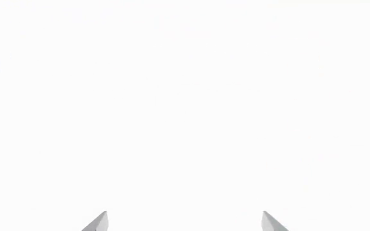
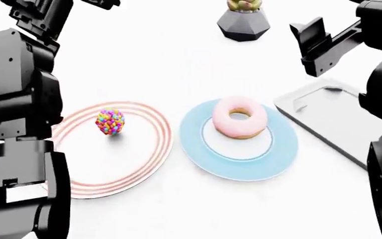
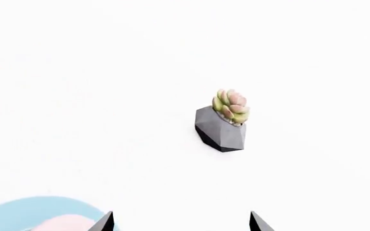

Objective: Move the dessert items from the plate to the tray.

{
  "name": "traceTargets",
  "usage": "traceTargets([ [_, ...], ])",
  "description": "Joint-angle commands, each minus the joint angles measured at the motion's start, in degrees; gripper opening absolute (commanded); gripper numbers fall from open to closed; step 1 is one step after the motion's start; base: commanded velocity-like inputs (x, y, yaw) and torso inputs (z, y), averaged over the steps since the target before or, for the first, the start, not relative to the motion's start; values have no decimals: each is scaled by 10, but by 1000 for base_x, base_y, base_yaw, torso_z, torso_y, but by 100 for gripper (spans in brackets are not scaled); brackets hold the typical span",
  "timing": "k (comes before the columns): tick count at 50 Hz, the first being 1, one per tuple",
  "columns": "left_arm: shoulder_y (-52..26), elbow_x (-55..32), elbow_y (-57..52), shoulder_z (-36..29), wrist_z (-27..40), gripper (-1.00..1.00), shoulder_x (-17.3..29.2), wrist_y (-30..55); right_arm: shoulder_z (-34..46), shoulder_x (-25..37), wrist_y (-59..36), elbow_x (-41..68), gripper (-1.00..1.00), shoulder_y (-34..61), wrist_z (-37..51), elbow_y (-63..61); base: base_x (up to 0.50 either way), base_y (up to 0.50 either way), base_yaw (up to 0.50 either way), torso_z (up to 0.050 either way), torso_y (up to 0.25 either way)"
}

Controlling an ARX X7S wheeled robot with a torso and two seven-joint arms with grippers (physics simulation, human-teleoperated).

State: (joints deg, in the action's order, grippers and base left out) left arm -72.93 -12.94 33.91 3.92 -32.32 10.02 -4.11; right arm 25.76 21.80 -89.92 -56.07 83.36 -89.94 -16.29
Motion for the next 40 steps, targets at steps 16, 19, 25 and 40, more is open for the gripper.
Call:
traceTargets([
  [16,-18,-80,-228,-31,-10,100,55,339,29,14,-1,18,100,12,0,47,36,213,0,0,0],
  [19,18,-67,-250,-56,-18,100,64,343,45,28,-1,72,100,8,-1,87,0,0,0,0,0],
  [25,98,-26,-278,-134,-66,100,102,327,131,81,-1,224,100,59,-1,161,0,0,0,0,0],
  [40,63,-1,-249,-191,-122,100,130,327,315,83,-1,450,100,187,0,204,0,0,0,0,0],
])
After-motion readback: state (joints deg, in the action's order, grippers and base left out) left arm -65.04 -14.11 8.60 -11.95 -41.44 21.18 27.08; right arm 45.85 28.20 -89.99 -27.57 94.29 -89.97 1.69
